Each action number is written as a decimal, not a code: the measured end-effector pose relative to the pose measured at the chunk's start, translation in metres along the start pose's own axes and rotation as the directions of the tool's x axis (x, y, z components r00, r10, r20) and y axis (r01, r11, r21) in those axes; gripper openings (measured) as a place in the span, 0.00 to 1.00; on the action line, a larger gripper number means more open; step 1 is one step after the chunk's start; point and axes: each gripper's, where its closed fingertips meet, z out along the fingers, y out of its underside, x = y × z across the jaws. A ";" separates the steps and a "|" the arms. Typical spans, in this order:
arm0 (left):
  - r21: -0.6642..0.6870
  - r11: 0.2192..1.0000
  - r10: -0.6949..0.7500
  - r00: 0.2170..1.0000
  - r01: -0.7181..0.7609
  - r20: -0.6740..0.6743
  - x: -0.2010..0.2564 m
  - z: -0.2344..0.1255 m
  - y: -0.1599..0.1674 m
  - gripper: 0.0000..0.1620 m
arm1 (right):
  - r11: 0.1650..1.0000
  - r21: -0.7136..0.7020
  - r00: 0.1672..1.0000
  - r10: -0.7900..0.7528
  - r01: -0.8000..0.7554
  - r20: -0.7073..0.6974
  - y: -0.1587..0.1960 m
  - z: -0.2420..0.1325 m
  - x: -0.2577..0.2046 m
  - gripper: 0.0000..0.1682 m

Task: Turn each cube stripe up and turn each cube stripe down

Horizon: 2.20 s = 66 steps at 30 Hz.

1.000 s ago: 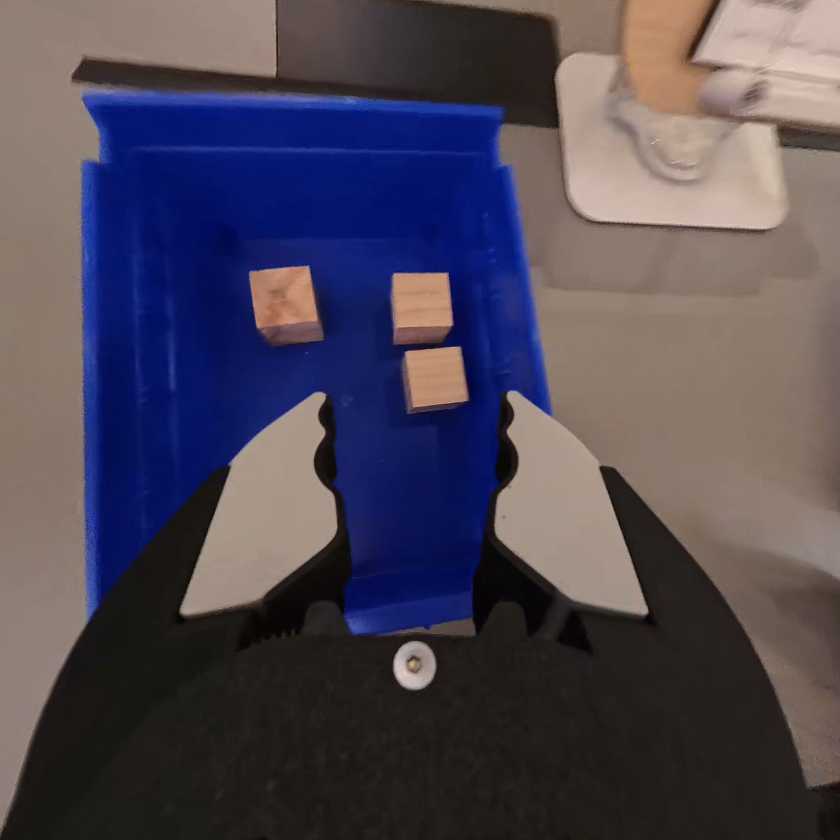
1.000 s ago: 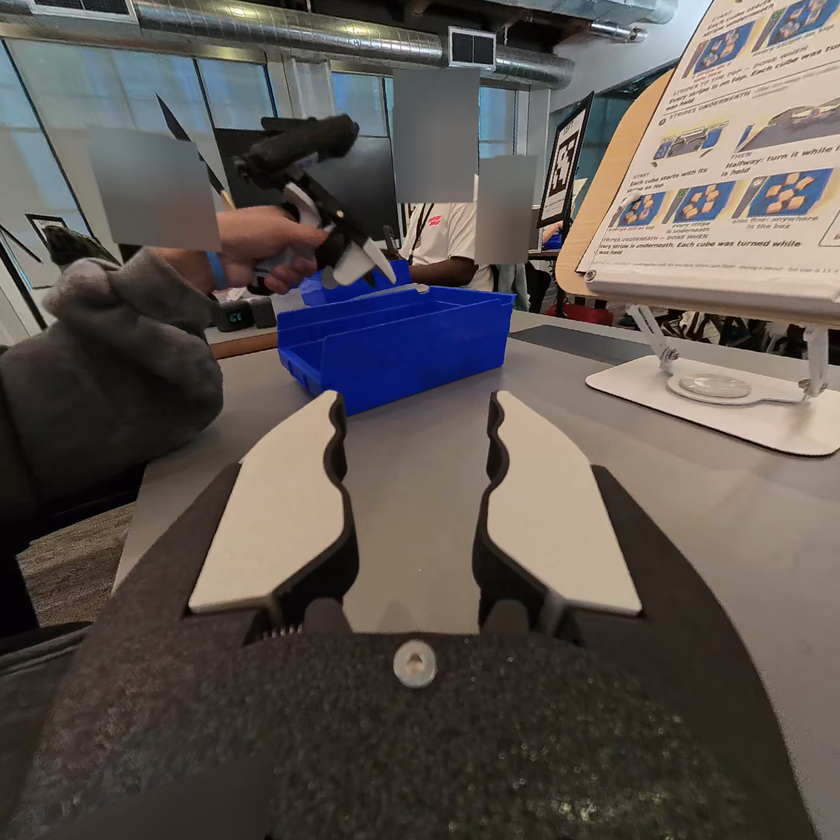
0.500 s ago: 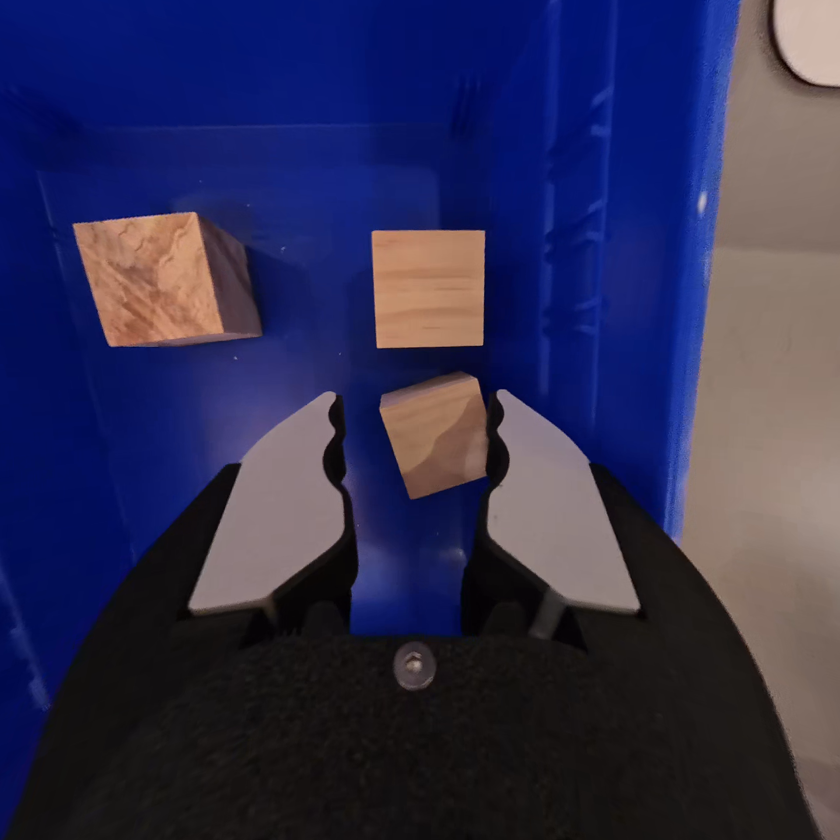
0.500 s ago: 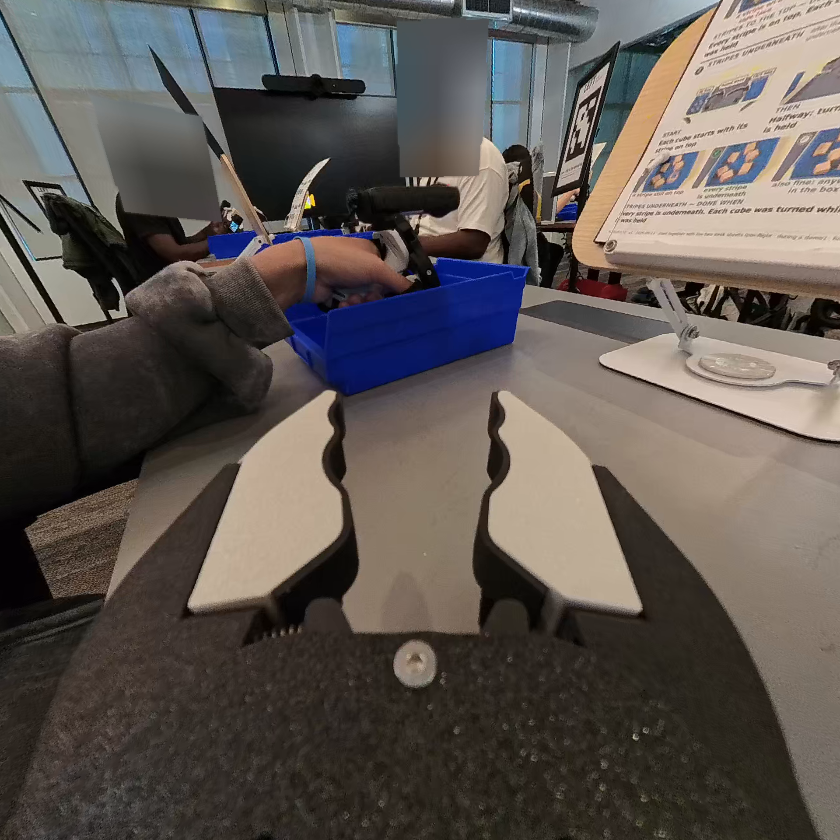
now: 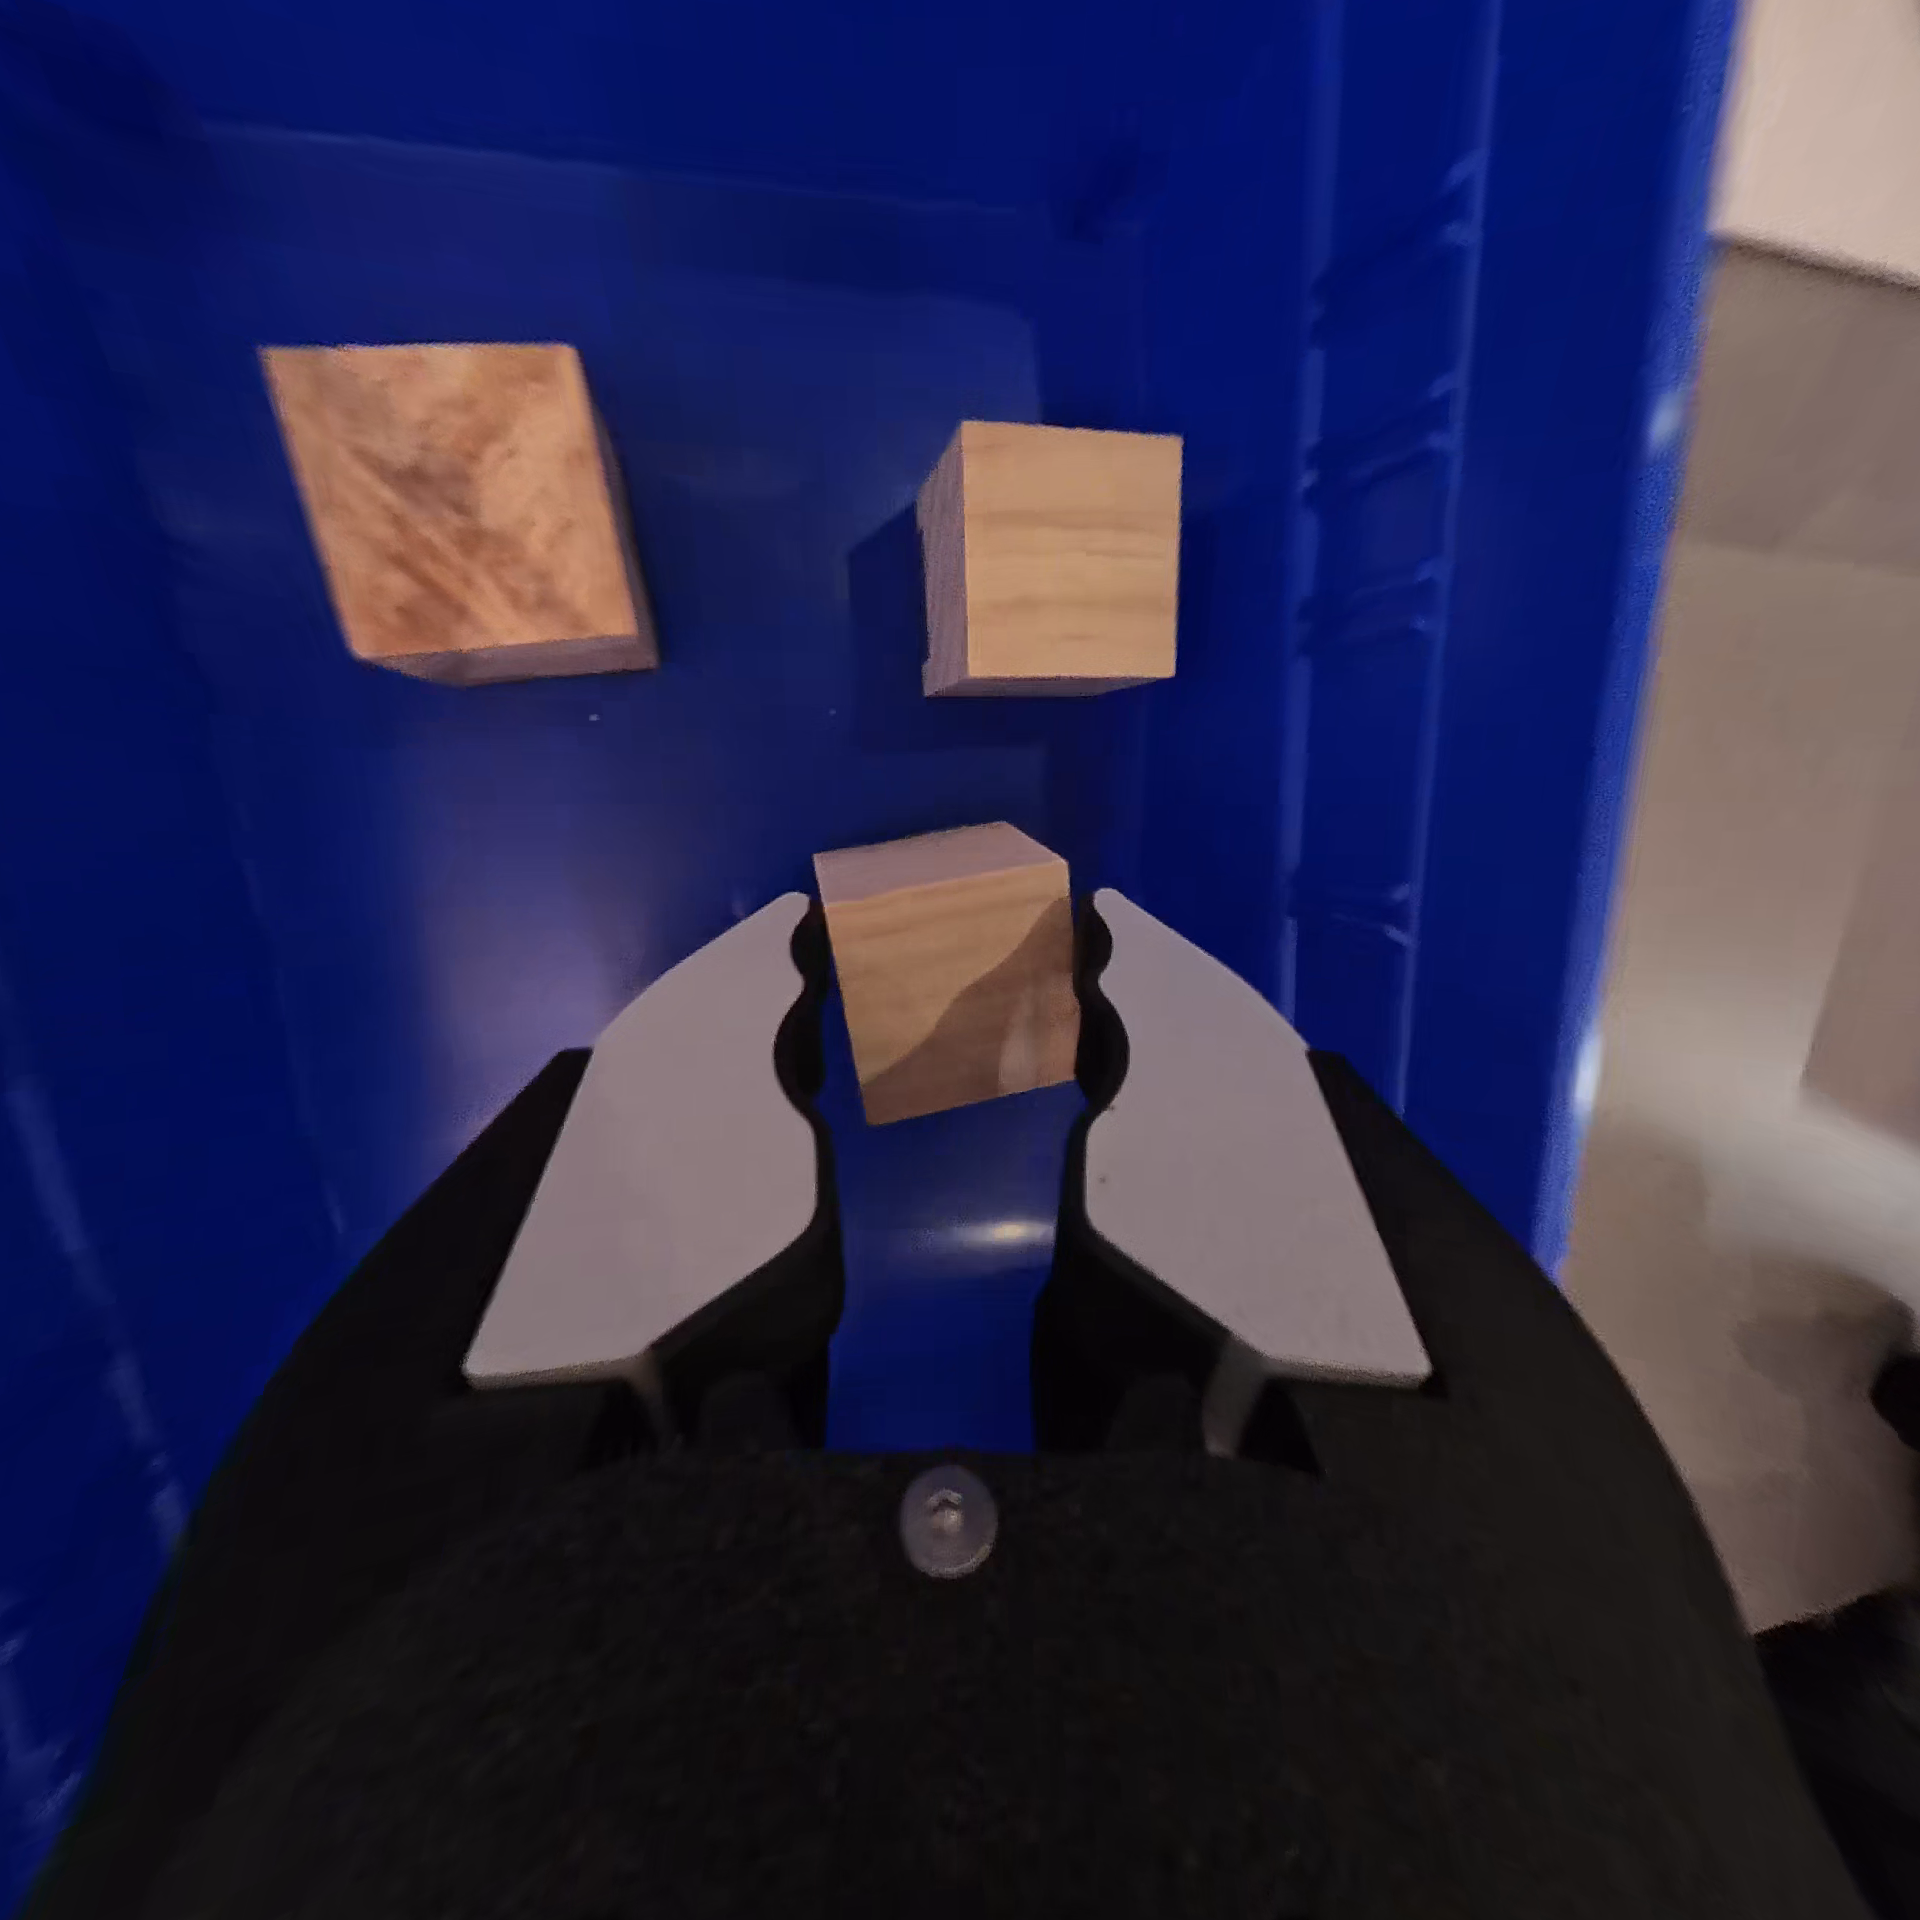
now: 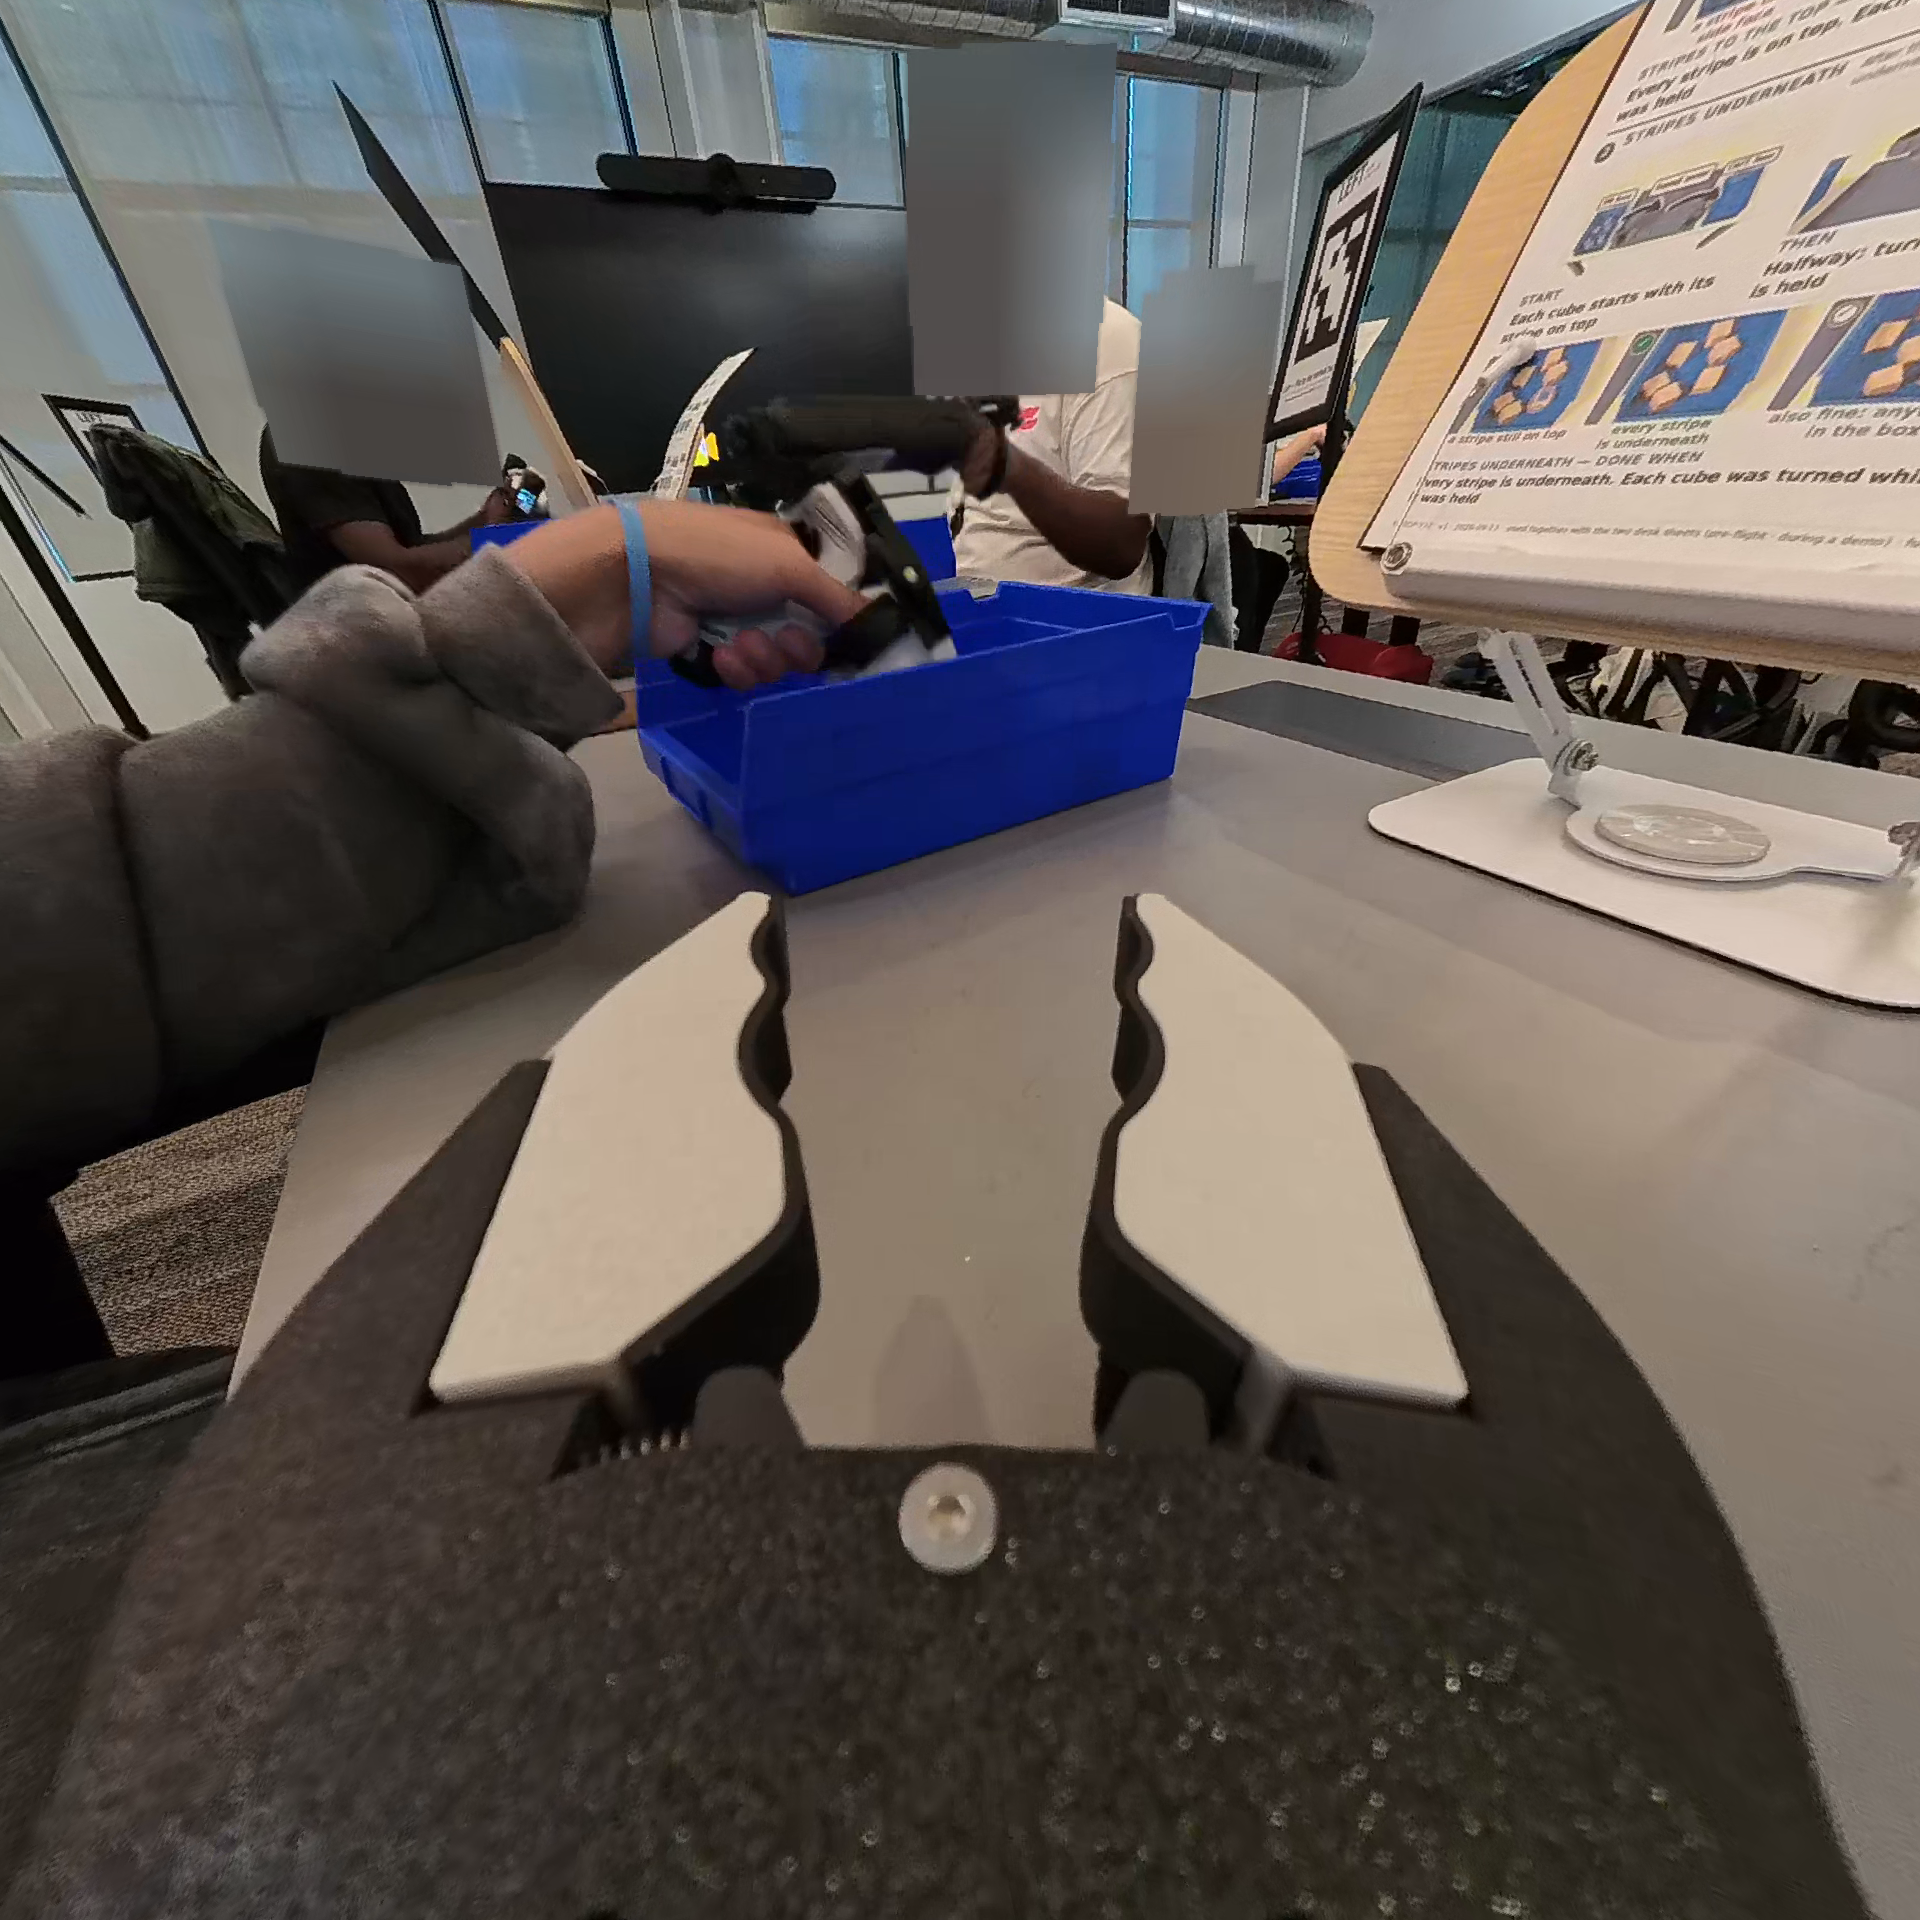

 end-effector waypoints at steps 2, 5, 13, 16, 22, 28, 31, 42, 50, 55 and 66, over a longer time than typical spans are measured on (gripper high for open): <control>0.090 0.996 -0.012 0.999 0.015 -0.037 -0.001 -0.029 -0.009 0.28 | 1.000 0.002 1.000 -0.004 0.004 -0.003 -0.001 -0.001 0.001 0.36; 0.242 0.970 0.004 0.994 0.022 -0.106 0.006 -0.085 -0.018 0.27 | 1.000 0.012 1.000 -0.002 0.002 -0.008 -0.003 -0.002 0.002 0.36; 0.448 0.894 0.207 0.899 -0.014 -0.386 0.086 -0.170 -0.011 0.27 | 0.999 0.044 0.999 -0.007 0.008 -0.043 -0.009 -0.007 0.008 0.35; 0.429 0.903 0.285 0.747 0.001 -0.601 0.143 -0.169 -0.003 0.27 | 0.999 0.050 0.999 0.003 -0.001 -0.048 -0.009 -0.008 0.010 0.35; 0.292 0.955 0.240 0.440 0.054 -0.865 0.237 -0.145 0.012 0.27 | 0.998 0.060 0.999 0.008 -0.005 -0.052 -0.011 -0.010 0.011 0.35; 0.093 0.995 0.089 0.134 0.025 -0.987 0.307 -0.131 0.042 0.27 | 0.998 0.065 0.998 0.002 0.002 -0.056 -0.013 -0.011 0.014 0.35; 0.051 0.998 0.048 0.105 0.029 -0.993 0.320 -0.125 0.048 0.27 | 0.997 0.075 0.999 0.009 -0.005 -0.052 -0.015 -0.012 0.015 0.35; -0.037 0.999 -0.037 0.030 0.011 -0.999 0.330 -0.129 0.058 0.27 | 0.991 0.132 0.998 -0.033 0.026 0.052 -0.091 0.016 0.044 0.52; -0.137 0.990 -0.138 -0.021 -0.033 -0.990 0.339 -0.122 0.068 0.27 | 0.968 0.030 0.949 -0.251 0.250 0.189 -0.089 0.047 0.023 0.28; -0.111 0.993 -0.110 0.026 -0.033 -0.994 0.341 -0.117 0.069 0.27 | 0.952 0.063 0.946 -0.304 0.298 0.114 -0.092 0.038 0.027 0.27; 0.499 0.862 0.387 0.752 -0.089 -0.534 0.246 -0.109 0.005 0.39 | 0.987 -0.075 0.953 -0.156 0.141 -0.260 -0.157 -0.049 0.116 0.27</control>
